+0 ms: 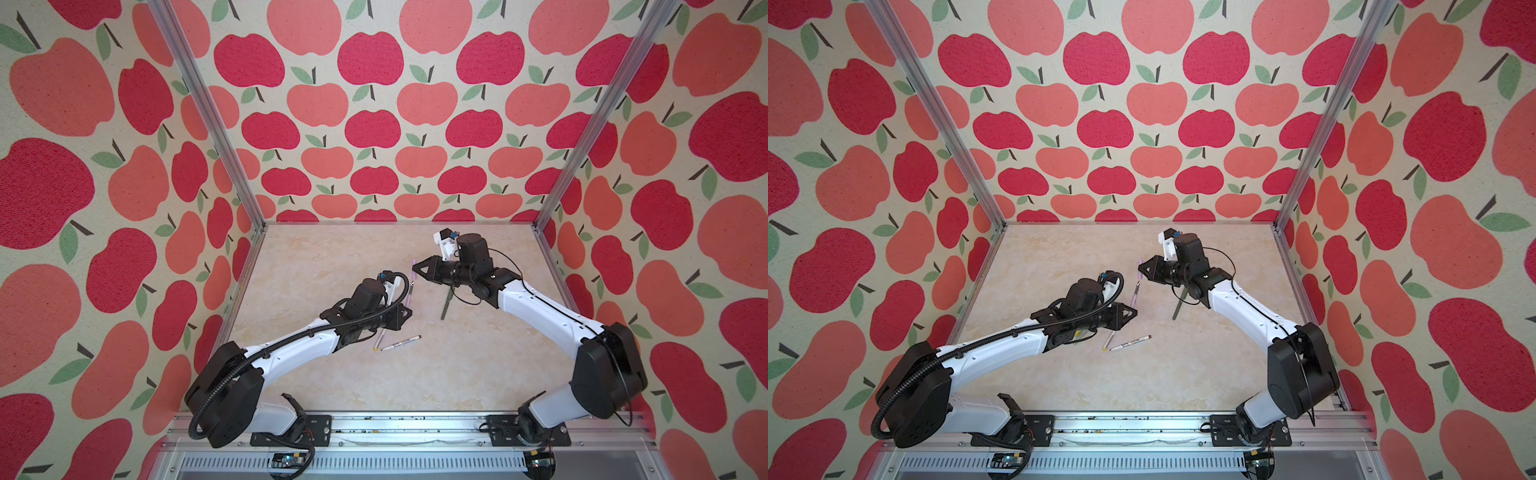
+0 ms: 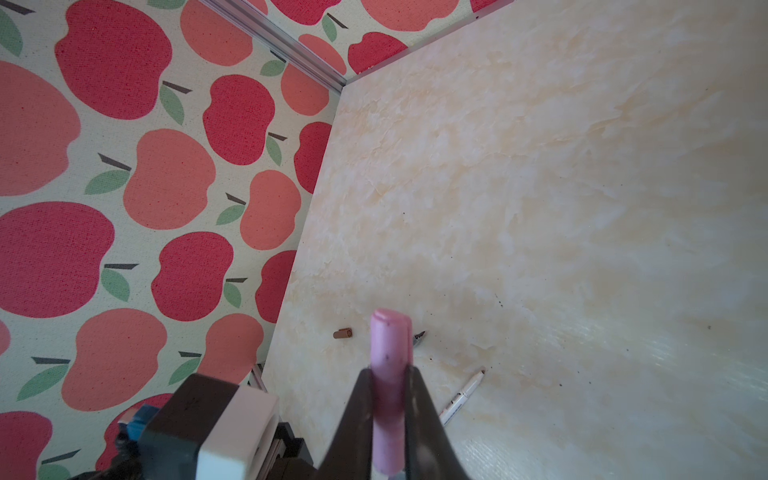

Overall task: Insert the pens into the pen caps
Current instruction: 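Align the pink cap over the nib held upright by the left gripper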

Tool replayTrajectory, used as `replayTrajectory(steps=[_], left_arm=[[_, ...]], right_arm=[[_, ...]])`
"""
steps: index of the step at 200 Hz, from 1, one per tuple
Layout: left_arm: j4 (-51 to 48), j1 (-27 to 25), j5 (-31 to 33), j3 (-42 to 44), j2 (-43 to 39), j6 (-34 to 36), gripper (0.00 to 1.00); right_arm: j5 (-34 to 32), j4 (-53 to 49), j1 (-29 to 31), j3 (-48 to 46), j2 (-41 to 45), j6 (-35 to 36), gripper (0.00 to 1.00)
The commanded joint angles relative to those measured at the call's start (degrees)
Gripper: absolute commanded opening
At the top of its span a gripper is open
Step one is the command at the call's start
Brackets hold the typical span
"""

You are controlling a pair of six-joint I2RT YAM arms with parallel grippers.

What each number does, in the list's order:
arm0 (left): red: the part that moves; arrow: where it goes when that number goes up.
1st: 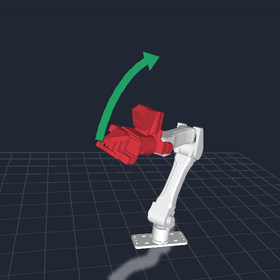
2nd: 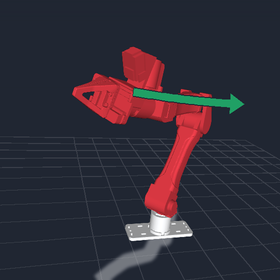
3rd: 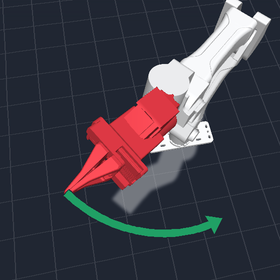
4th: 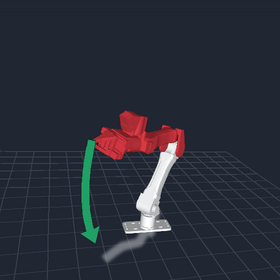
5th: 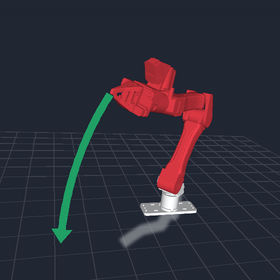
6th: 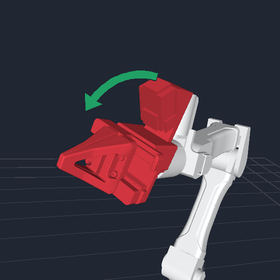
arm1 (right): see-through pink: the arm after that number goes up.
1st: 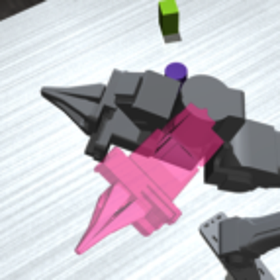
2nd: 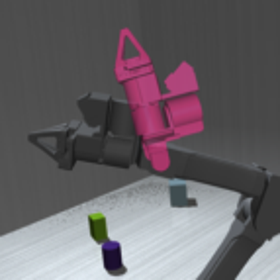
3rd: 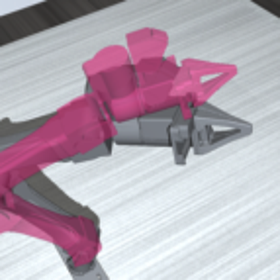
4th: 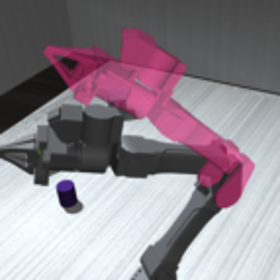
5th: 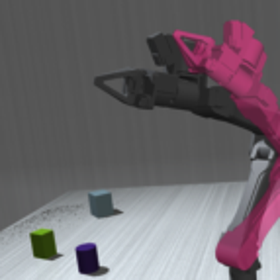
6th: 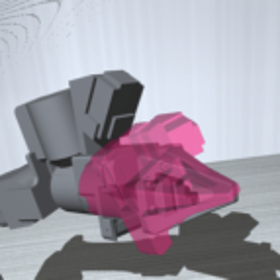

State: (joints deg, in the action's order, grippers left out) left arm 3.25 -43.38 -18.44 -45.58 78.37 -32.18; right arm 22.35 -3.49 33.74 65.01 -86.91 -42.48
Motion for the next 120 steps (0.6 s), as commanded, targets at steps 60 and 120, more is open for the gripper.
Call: replayTrajectory(steps=[60,120], left_arm=[[0.09,0.22,0.68,0.08,-0.86,-0.16,0.0],[0.44,0.28,0.94,0.32,-0.9,-0.25,0.0]], right_arm=[[-0.99,0.58,0.28,-0.77,-1.33,1.44,0.16],[-0.99,0.75,0.8,-1.02,-1.12,1.51,0.16]])
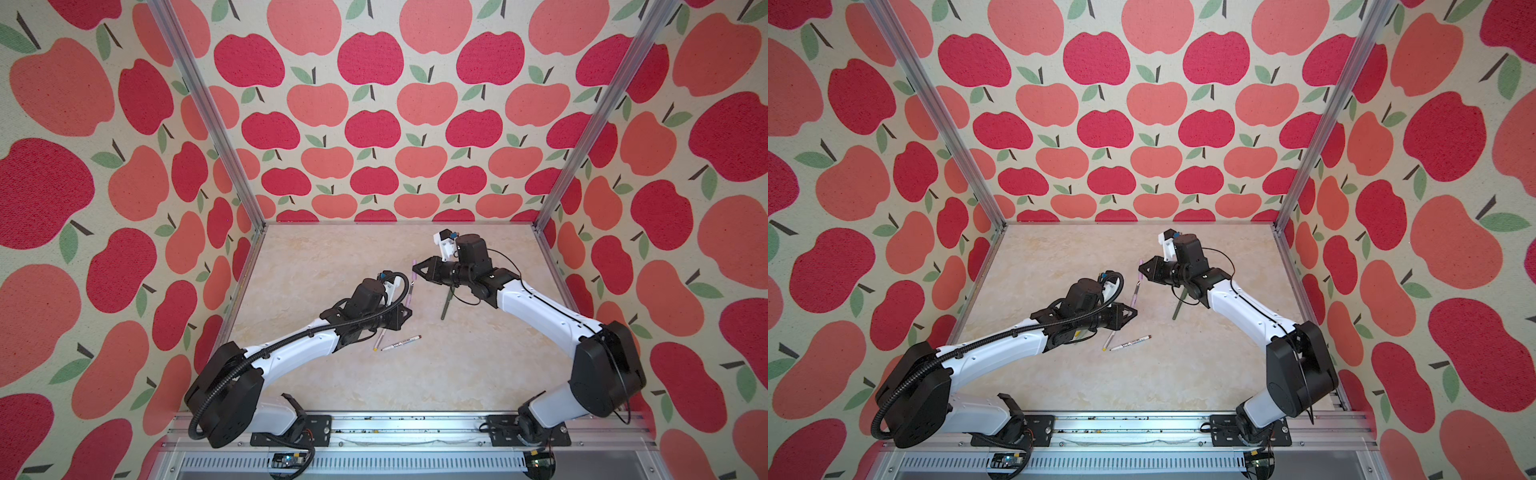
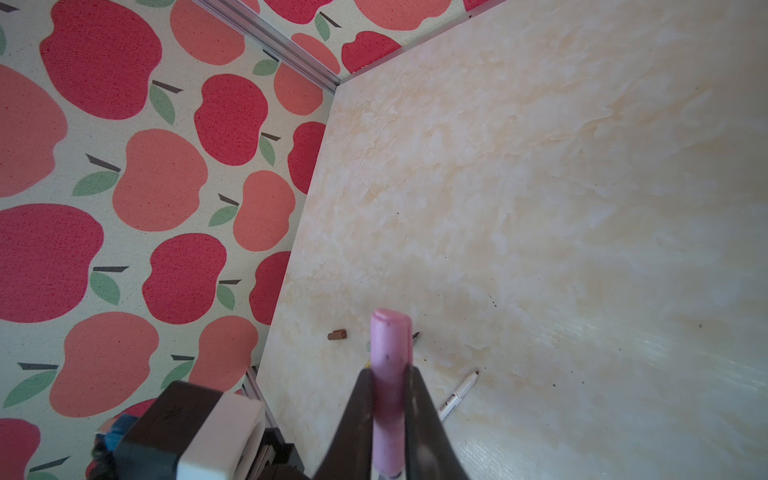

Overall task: Insert the pens into the pen caps
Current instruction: 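Align the pink cap over the nib held upright by the left gripper, then lower the pink cap onto the pen nib with the right gripper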

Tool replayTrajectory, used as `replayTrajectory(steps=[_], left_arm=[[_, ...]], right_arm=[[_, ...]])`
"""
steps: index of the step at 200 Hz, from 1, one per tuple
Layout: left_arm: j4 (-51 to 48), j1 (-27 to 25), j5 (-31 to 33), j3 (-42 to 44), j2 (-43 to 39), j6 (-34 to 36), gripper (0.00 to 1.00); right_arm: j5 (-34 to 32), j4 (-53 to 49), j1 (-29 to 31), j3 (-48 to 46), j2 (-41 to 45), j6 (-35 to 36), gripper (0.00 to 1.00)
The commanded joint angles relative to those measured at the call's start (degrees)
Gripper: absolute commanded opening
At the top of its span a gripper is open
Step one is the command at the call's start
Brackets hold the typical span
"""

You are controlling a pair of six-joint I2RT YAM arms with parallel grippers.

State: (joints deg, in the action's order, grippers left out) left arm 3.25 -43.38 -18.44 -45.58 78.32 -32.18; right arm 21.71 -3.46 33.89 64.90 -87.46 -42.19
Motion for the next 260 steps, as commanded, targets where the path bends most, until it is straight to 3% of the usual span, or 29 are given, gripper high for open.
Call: replayTrajectory(steps=[1,139,260], left_arm=[[0.45,0.25,0.94,0.32,-0.83,-0.25,0.0],[0.61,0.31,2.29,0.67,-1.51,-0.48,0.0],[7.87,0.62,5.59,0.81,-1.14,-1.87,0.0]], right_arm=[[-0.36,0.73,0.65,-0.91,-0.55,1.19,0.16],[-0.88,1.34,1.75,-2.12,-0.39,1.31,0.15],[-0.08,10.02,3.72,-6.81,0.62,-3.43,0.15]])
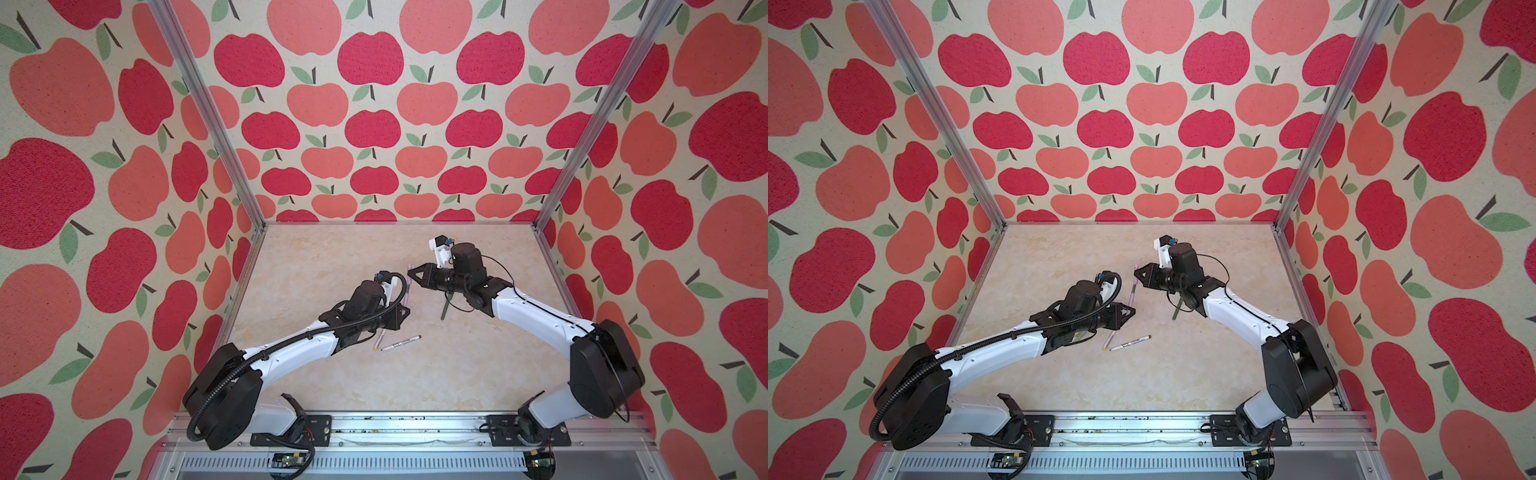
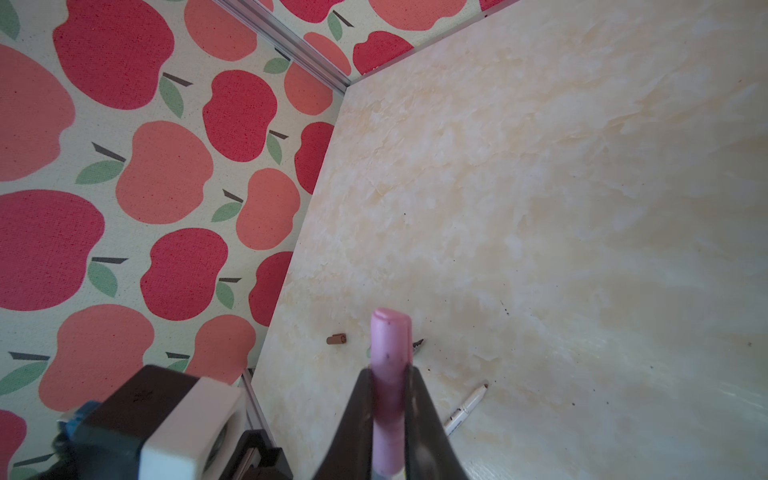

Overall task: Insert the pens into the pen caps
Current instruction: 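Lower the pink cap onto the pen nib with the right gripper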

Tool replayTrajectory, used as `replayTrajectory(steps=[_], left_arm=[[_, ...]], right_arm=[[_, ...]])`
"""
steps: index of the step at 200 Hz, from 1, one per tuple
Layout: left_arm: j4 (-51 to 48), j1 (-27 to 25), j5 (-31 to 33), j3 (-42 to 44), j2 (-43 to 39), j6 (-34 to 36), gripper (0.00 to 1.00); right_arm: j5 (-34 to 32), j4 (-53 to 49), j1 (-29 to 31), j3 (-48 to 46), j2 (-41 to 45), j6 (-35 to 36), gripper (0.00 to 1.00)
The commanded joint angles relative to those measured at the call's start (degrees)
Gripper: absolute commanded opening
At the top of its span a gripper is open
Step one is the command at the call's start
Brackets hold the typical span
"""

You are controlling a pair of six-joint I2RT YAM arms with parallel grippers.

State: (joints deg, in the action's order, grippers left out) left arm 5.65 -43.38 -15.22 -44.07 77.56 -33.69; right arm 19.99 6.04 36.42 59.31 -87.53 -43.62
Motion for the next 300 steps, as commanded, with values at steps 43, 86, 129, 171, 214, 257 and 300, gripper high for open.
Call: replayTrajectory(steps=[43,86,129,171,214,257,300], left_arm=[[6.95,0.83,4.54,-0.15,-0.52,-0.5,0.0],[7.83,1.86,5.06,0.04,-0.59,-0.56,0.0],[7.97,2.85,4.47,-0.82,-0.08,-0.18,0.0],[8.15,3.56,3.58,-1.58,0.73,0.24,0.0],[6.43,3.71,2.98,-2.98,1.5,2.05,0.0],[-0.62,3.91,1.55,-5.86,1.82,9.51,0.0],[-7.23,2.77,10.28,-7.53,0.79,18.7,0.0]], right_arm=[[3.52,1.87,1.2,-1.44,0.51,-4.43,0.15],[4.41,2.22,1.22,-1.49,0.27,-5.34,0.15],[5.14,2.72,1.3,-1.3,-0.28,-5.69,0.15],[5.83,3.27,1.33,-1.56,-0.8,-5.69,0.15],[5.81,2.56,1.24,-1.65,0.16,-3.72,0.16],[3.64,-5.59,0.75,-0.04,5.28,5.85,0.31],[-3.39,-17.43,0.83,3.9,9.48,13.28,0.52]])
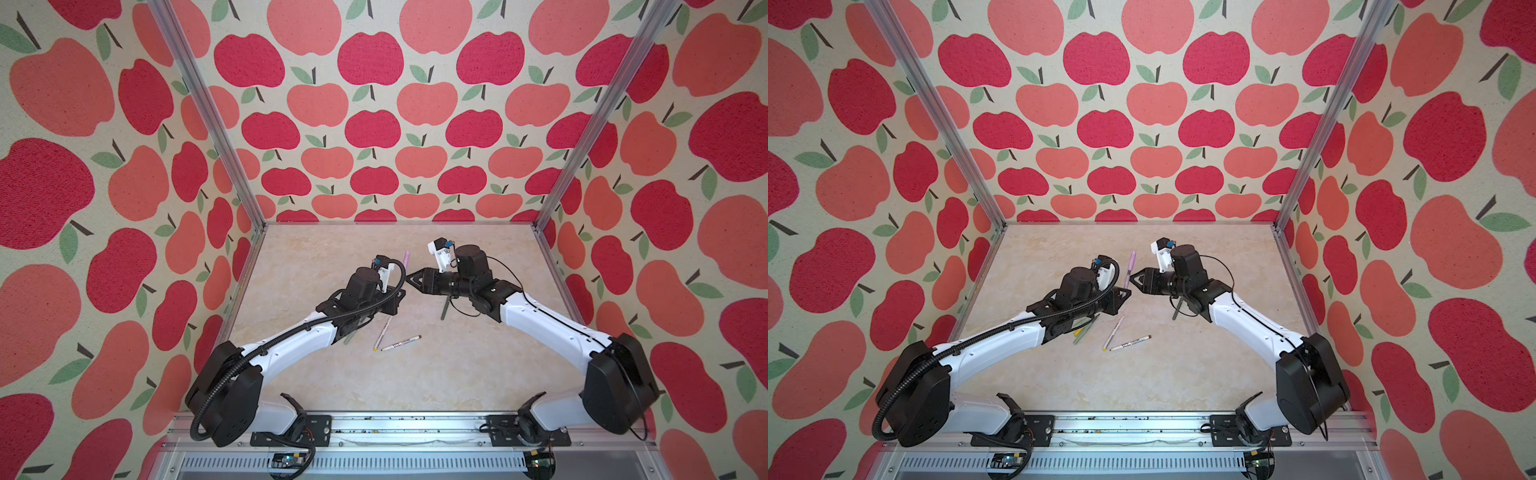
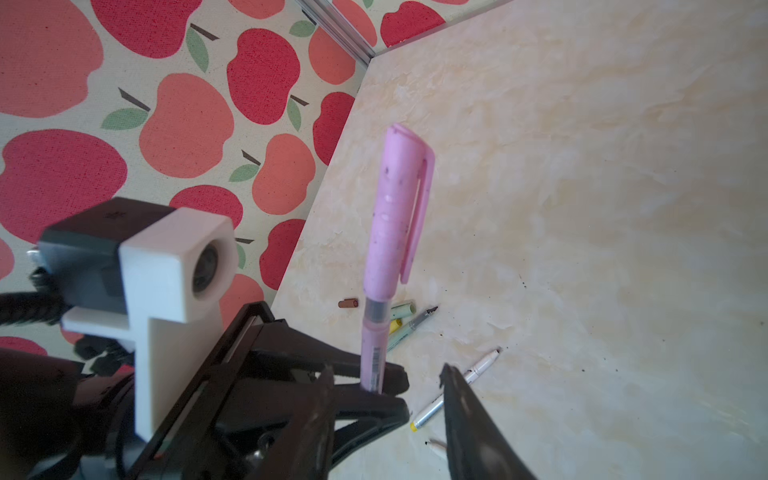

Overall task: Insert the pens into the pen caps
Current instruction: 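Lower the pink cap onto the pen nib with the right gripper, then push the pink cap further down the pen with the right gripper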

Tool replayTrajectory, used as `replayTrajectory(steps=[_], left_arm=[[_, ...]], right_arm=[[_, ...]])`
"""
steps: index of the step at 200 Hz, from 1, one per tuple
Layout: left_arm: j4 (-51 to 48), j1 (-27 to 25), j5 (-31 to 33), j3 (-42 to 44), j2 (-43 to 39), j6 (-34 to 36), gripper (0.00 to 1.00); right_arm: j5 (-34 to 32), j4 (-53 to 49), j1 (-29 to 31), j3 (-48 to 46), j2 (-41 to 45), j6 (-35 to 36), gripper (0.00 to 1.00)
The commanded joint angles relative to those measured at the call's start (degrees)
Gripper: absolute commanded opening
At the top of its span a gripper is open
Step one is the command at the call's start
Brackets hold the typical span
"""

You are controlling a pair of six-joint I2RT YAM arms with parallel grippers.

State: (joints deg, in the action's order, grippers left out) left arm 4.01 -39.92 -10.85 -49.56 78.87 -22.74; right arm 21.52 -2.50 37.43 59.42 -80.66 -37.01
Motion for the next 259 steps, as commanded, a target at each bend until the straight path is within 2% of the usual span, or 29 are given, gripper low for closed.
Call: replayTrajectory(steps=[1,36,88,223,259], left_arm=[[-5.68,-0.73,6.23,-2.08,-0.54,7.95,0.0],[-6.95,-2.5,14.2,-3.54,0.4,14.49,0.0],[-4.32,-4.85,20.01,-3.43,0.58,18.58,0.0],[-2.3,-8.13,21.66,-4.15,2.43,20.53,0.0],[-2.08,-8.59,21.75,-4.4,2.66,20.98,0.0]], right_arm=[[-5.04,-9.08,-0.22,3.91,2.62,6.69,0.52],[-7.95,-14.43,0.49,9.81,0.41,5.02,0.57],[-10.78,-18.94,0.93,16.46,-4.44,1.41,0.58],[-10.56,-18.94,1.53,19.84,-7.75,-0.07,0.51],[-10.4,-18.94,1.55,20.63,-8.8,-0.16,0.44]])
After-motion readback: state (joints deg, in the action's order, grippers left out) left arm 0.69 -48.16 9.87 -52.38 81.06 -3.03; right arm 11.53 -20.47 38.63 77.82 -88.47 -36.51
